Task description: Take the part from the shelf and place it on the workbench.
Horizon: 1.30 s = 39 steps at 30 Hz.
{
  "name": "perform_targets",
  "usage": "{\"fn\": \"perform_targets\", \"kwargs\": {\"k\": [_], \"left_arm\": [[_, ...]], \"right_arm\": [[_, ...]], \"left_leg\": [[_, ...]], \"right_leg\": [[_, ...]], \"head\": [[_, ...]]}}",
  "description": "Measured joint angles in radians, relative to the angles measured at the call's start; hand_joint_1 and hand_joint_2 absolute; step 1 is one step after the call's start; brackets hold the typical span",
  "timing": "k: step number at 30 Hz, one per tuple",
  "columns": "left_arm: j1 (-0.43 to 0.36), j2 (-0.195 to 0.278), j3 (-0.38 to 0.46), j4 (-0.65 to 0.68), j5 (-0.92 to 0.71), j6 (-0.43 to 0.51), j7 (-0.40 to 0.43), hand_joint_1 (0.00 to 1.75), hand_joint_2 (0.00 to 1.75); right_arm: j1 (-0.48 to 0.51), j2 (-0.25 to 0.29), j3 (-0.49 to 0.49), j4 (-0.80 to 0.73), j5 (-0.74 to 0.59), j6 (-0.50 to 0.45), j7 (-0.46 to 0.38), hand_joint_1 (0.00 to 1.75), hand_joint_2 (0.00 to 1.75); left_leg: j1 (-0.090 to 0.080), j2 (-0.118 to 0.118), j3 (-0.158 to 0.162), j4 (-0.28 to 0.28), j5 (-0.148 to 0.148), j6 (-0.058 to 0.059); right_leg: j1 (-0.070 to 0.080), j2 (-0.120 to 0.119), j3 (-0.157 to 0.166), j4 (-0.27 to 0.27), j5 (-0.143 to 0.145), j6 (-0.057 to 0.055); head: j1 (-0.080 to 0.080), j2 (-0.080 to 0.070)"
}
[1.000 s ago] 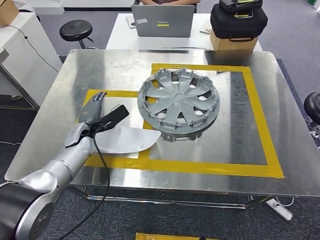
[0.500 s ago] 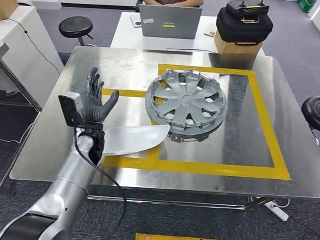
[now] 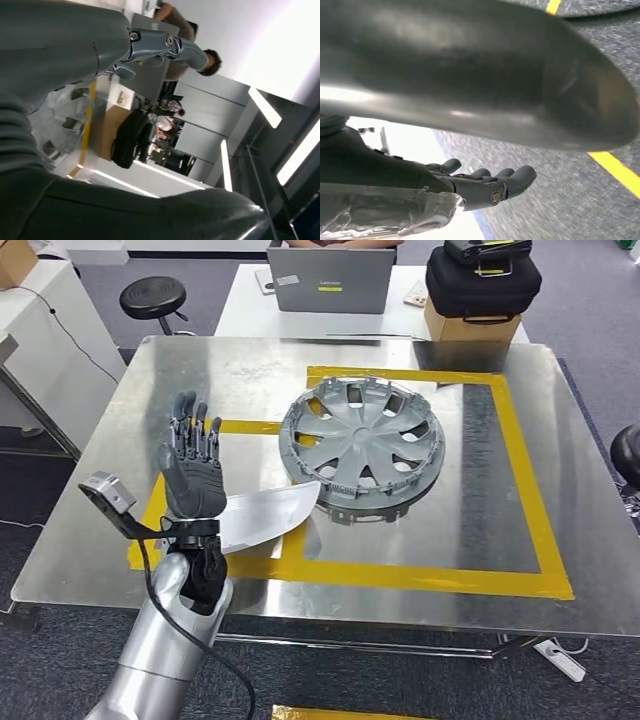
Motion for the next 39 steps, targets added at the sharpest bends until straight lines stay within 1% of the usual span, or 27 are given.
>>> {"fn": "perform_targets", "kwargs": {"k": [1,3,4,5,6,8,9,11,14,15,16,18,19,20,21,23,25,26,28,30,31,33,34,35,36,37,39], "left_arm": [[0.015,0.002,-0.018,-0.033,0.005,0.014,0.004,0.0,0.0],[0.044,0.012,-0.053,-0.081,0.015,0.031,0.007,0.0,0.0],[0.059,0.016,-0.066,-0.098,0.019,0.035,0.007,0.0,0.0],[0.071,0.021,-0.078,-0.113,0.021,0.038,0.007,0.0,0.0],[0.081,0.025,-0.088,-0.127,0.023,0.04,0.006,0.0,0.0],[0.091,0.029,-0.104,-0.152,0.028,0.038,0.0,0.0,0.0],[0.096,0.03,-0.112,-0.164,0.03,0.034,-0.005,0.0,0.0],[0.115,0.036,-0.131,-0.19,0.02,0.02,-0.027,0.0,0.0],[0.154,0.049,-0.165,-0.244,-0.067,0.002,-0.092,0.0,0.0],[0.164,0.052,-0.173,-0.268,-0.101,-0.001,-0.11,0.0,0.0],[0.172,0.053,-0.178,-0.292,-0.125,-0.003,-0.121,0.0,0.0],[0.188,0.055,-0.179,-0.331,-0.15,0.0,-0.128,0.0,0.0],[0.196,0.056,-0.179,-0.343,-0.155,0.001,-0.128,0.0,0.0],[0.204,0.059,-0.178,-0.351,-0.158,-0.002,-0.128,0.0,0.0],[0.211,0.061,-0.178,-0.356,-0.159,-0.008,-0.128,0.0,0.0],[0.224,0.065,-0.178,-0.362,-0.157,-0.036,-0.128,0.0,0.0],[0.233,0.069,-0.181,-0.364,-0.156,-0.074,-0.128,0.0,0.0],[0.237,0.072,-0.184,-0.365,-0.148,-0.096,-0.128,0.0,0.0],[0.247,0.076,-0.19,-0.363,-0.111,-0.146,-0.128,0.0,0.0],[0.257,0.079,-0.193,-0.361,-0.051,-0.206,-0.124,0.0,0.0],[0.261,0.081,-0.194,-0.36,-0.032,-0.236,-0.123,0.0,0.0],[0.27,0.083,-0.195,-0.36,-0.028,-0.285,-0.124,0.0,0.0],[0.276,0.083,-0.195,-0.36,-0.027,-0.311,-0.126,0.0,0.0],[0.282,0.083,-0.193,-0.36,-0.021,-0.341,-0.126,0.0,0.0],[0.287,0.083,-0.191,-0.36,-0.012,-0.372,-0.127,0.0,0.44],[0.289,0.082,-0.189,-0.36,-0.003,-0.399,-0.128,0.0,0.87],[0.29,0.081,-0.186,-0.36,0.007,-0.428,-0.128,0.0,1.75]], "right_arm": [[0.0,0.0,-0.005,0.0,-0.005,-0.001,0.001,0.0,0.0],[0.0,0.0,-0.013,0.0,-0.012,-0.004,0.001,0.0,0.0],[0.001,0.0,-0.015,0.0,-0.014,-0.004,0.001,0.0,0.0],[0.002,0.0,-0.016,0.0,-0.015,-0.005,0.001,0.0,0.0],[0.002,0.0,-0.018,0.0,-0.017,-0.006,0.001,0.0,0.0],[0.002,0.0,-0.022,0.0,-0.021,-0.007,0.002,0.0,0.0],[0.002,0.0,-0.025,0.0,-0.024,-0.007,0.003,0.0,0.0],[0.003,0.0,-0.032,0.0,-0.027,-0.007,0.004,0.0,0.0],[0.005,0.0,-0.039,0.0,-0.027,-0.004,0.0,0.0,0.0],[0.005,0.0,-0.039,0.0,-0.025,-0.001,-0.001,0.0,0.0],[0.005,0.0,-0.04,0.0,-0.024,0.001,-0.002,0.0,0.0],[0.006,0.0,-0.04,0.0,-0.024,0.002,-0.002,0.0,0.0],[0.007,0.0,-0.04,0.0,-0.025,0.003,-0.001,0.0,0.0],[0.008,0.0,-0.041,0.0,-0.025,0.003,-0.001,0.0,0.0],[0.009,0.0,-0.041,0.0,-0.027,0.003,-0.001,0.0,0.0],[0.008,0.0,-0.043,0.0,-0.03,0.002,-0.001,0.0,0.0],[0.006,0.0,-0.046,0.0,-0.035,0.002,-0.001,0.0,0.0],[0.005,0.001,-0.048,0.0,-0.038,0.003,-0.001,0.0,0.0],[0.005,0.001,-0.053,0.0,-0.044,0.003,-0.001,0.0,0.0],[0.007,0.001,-0.058,0.0,-0.046,0.002,-0.001,0.0,0.0],[0.007,0.001,-0.06,0.0,-0.046,0.002,-0.002,0.0,0.0],[0.007,0.001,-0.062,0.0,-0.044,0.002,-0.003,0.0,0.0],[0.007,0.001,-0.063,0.0,-0.043,0.003,-0.003,0.0,0.0],[0.008,0.001,-0.063,0.0,-0.042,0.003,-0.004,0.0,0.0],[0.008,0.001,-0.064,0.0,-0.042,0.003,-0.004,0.0,0.0],[0.008,0.001,-0.064,0.0,-0.041,0.004,-0.004,0.0,0.0],[0.008,0.001,-0.064,0.0,-0.041,0.004,-0.004,0.0,0.0]], "left_leg": [[0.0,0.001,-0.023,0.05,-0.029,-0.004],[0.0,0.002,-0.088,0.182,-0.09,-0.008],[0.0,0.002,-0.112,0.229,-0.102,-0.008],[0.0,0.002,-0.119,0.241,-0.095,-0.007],[0.0,0.002,-0.107,0.215,-0.07,-0.004],[0.0,0.003,-0.041,0.088,-0.004,0.002],[0.0,0.003,-0.009,0.027,0.016,0.005],[-0.001,0.003,0.021,-0.033,0.025,0.011],[0.002,0.002,0.023,-0.04,0.026,0.026],[0.005,0.002,0.024,-0.041,0.026,0.031],[0.006,0.002,0.025,-0.043,0.027,0.035],[0.006,0.003,0.026,-0.043,0.025,0.04],[0.006,0.003,0.026,-0.043,0.025,0.041],[0.006,0.003,0.027,-0.042,0.024,0.041],[0.006,0.002,0.028,-0.042,0.024,0.041],[0.006,0.0,0.034,-0.042,0.022,0.038],[0.003,-0.001,0.036,-0.041,0.02,0.029],[0.001,-0.002,0.036,-0.041,0.021,0.023],[0.001,-0.002,0.036,-0.045,0.024,0.012],[0.002,0.0,0.028,-0.028,0.008,0.001],[0.003,0.0,0.013,0.006,-0.015,-0.004],[0.003,0.001,-0.045,0.129,-0.079,-0.01],[0.003,0.002,-0.075,0.191,-0.102,-0.012],[0.003,0.002,-0.093,0.228,-0.108,-0.012],[0.003,0.002,-0.094,0.227,-0.095,-0.012],[0.003,0.002,-0.075,0.189,-0.066,-0.01],[0.003,0.002,-0.007,0.057,-0.004,-0.005]], "right_leg": [[-0.001,-0.001,0.001,-0.001,0.0,-0.004],[0.0,-0.002,0.001,-0.001,-0.001,-0.009],[0.0,-0.002,0.001,-0.001,-0.002,-0.009],[0.0,-0.002,0.002,-0.001,-0.002,-0.009],[0.001,-0.002,0.003,-0.001,-0.002,-0.01],[0.002,-0.001,0.005,0.0,-0.004,-0.007],[0.004,0.0,0.004,0.003,-0.005,-0.003],[0.008,0.0,0.002,0.003,-0.006,0.007],[0.007,-0.001,0.0,0.006,-0.013,0.022],[0.007,-0.002,-0.009,0.028,-0.03,0.027],[0.007,-0.003,-0.029,0.072,-0.057,0.031],[0.006,-0.005,-0.087,0.204,-0.121,0.037],[0.005,-0.005,-0.112,0.258,-0.139,0.039],[0.005,-0.005,-0.121,0.279,-0.138,0.04],[0.005,-0.005,-0.112,0.261,-0.12,0.04],[0.003,-0.005,-0.045,0.131,-0.055,0.039],[0.003,-0.004,0.013,0.021,-0.021,0.032],[0.004,-0.002,0.022,0.002,-0.019,0.027],[0.006,0.001,0.022,0.0,-0.018,0.014],[0.004,0.001,0.023,-0.004,-0.014,0.001],[0.002,0.0,0.023,-0.006,-0.012,-0.004],[0.001,-0.002,0.023,-0.006,-0.012,-0.01],[0.001,-0.003,0.022,-0.006,-0.012,-0.011],[0.002,-0.003,0.022,-0.006,-0.012,-0.011],[0.002,-0.003,0.023,-0.006,-0.012,-0.011],[0.001,-0.002,0.023,-0.006,-0.012,-0.011],[0.003,-0.001,0.024,-0.004,-0.013,-0.007]], "head": [[-0.003,0.0],[-0.006,0.0],[-0.006,0.0],[-0.006,0.0],[-0.006,0.0],[-0.007,0.0],[-0.007,0.0],[-0.007,0.0],[-0.005,0.0],[-0.002,0.0],[0.001,0.0],[0.004,0.0],[0.004,0.0],[0.004,0.0],[0.004,0.0],[0.004,0.0],[0.004,0.0],[0.003,0.0],[0.002,0.0],[0.0,0.0],[-0.002,0.0],[-0.007,0.0],[-0.007,0.0],[-0.007,0.0],[-0.008,0.0],[-0.008,0.0],[-0.008,0.0]]}}
